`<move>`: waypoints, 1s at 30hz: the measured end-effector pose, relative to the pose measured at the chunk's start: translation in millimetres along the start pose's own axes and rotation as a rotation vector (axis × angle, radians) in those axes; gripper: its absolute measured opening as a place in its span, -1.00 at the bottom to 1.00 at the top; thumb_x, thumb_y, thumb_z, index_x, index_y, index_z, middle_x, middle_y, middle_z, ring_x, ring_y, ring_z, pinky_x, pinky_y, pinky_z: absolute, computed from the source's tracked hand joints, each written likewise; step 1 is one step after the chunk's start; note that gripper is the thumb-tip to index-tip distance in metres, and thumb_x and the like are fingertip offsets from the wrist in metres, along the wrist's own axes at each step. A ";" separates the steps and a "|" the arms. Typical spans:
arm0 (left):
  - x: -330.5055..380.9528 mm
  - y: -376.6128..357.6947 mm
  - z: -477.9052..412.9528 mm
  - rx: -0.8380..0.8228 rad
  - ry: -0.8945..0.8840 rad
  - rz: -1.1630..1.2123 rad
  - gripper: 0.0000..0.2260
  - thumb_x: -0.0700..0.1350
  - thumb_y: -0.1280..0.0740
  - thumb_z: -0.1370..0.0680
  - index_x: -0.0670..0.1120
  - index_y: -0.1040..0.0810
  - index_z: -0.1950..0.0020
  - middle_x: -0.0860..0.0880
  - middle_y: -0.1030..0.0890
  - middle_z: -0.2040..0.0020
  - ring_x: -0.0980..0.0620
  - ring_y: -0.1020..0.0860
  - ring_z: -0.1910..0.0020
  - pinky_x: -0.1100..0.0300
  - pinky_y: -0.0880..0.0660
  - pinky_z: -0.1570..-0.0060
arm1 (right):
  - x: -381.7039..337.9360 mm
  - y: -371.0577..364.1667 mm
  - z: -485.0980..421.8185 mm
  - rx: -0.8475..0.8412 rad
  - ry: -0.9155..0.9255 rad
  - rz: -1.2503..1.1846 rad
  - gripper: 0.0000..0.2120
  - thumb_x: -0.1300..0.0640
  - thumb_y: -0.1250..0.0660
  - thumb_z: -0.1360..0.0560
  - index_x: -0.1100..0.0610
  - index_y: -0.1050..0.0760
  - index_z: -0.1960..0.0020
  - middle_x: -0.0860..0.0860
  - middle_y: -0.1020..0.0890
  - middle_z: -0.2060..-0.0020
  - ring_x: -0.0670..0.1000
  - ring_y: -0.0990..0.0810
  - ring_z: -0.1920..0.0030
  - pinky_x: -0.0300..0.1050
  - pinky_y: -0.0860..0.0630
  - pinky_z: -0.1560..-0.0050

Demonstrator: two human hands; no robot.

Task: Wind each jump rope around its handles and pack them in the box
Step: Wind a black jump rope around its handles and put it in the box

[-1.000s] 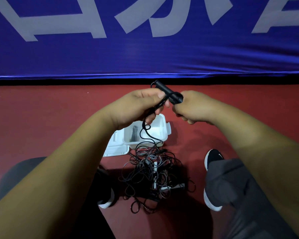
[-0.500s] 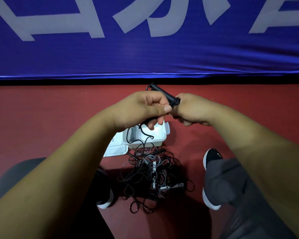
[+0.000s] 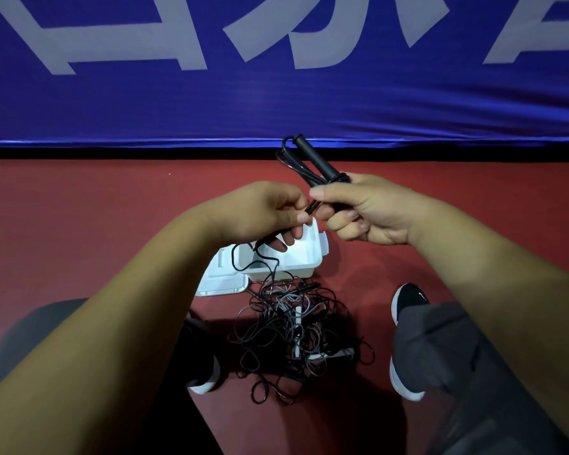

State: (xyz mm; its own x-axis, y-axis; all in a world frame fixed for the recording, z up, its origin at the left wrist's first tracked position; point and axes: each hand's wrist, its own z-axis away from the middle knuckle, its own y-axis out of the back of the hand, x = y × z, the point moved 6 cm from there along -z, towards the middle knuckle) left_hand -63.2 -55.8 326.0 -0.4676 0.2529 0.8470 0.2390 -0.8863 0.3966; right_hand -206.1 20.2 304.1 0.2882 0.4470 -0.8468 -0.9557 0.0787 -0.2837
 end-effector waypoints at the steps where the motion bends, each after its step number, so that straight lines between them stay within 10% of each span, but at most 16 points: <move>1: 0.3 -1.0 0.3 -0.022 0.009 0.011 -0.87 -0.19 -0.28 -0.72 -0.19 -0.60 -0.16 -0.09 -0.63 0.14 0.02 -0.63 0.16 -0.02 -0.69 0.00 | -0.7 -0.6 -1.0 0.018 -0.002 -0.055 -0.90 0.06 -0.38 -0.66 0.06 -0.50 -0.05 0.01 -0.48 0.29 -0.17 -0.18 0.44 -0.27 0.01 0.45; 9: -15.7 7.2 -4.2 -0.050 0.104 -0.035 -0.80 -0.23 -0.24 -0.73 -0.18 -0.67 -0.19 -0.11 -0.66 0.12 -0.02 -0.69 0.10 0.02 -0.69 -0.07 | -5.2 -0.6 -3.7 0.052 -0.042 -0.228 -0.81 -0.04 -0.27 -0.65 0.00 -0.29 -0.02 -0.04 -0.40 0.29 -0.17 -0.11 0.45 -0.31 0.00 0.54; 22: -7.7 23.5 -13.1 0.255 -0.003 -0.379 -0.85 -0.11 -0.26 -0.64 -0.05 -0.59 0.08 -0.02 -0.65 0.17 -0.03 -0.63 0.17 0.10 -0.65 0.00 | 15.5 -33.1 26.3 -0.636 -0.286 -0.182 -0.65 0.08 -0.45 -0.50 0.19 -0.46 -0.19 0.03 -0.47 0.29 -0.19 -0.21 0.47 -0.40 -0.15 0.57; 30: -1.6 23.1 -16.3 0.238 -0.107 0.002 -0.89 -0.21 -0.36 -0.67 -0.16 -0.68 -0.04 -0.19 -0.74 -0.05 -0.28 -0.67 -0.15 -0.21 -0.58 -0.27 | 44.3 -37.8 34.4 -0.628 -0.528 0.061 -0.74 0.18 -0.30 -0.55 0.22 -0.43 -0.21 0.12 -0.50 0.22 -0.18 -0.25 0.50 -0.33 -0.08 0.59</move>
State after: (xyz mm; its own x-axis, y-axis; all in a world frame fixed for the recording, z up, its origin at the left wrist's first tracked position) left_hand -70.7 -83.0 328.1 -0.3770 0.3025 0.8754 0.4393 -0.7737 0.4565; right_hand -159.3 67.6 292.7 0.0213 0.8069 -0.5903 -0.7118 -0.4024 -0.5757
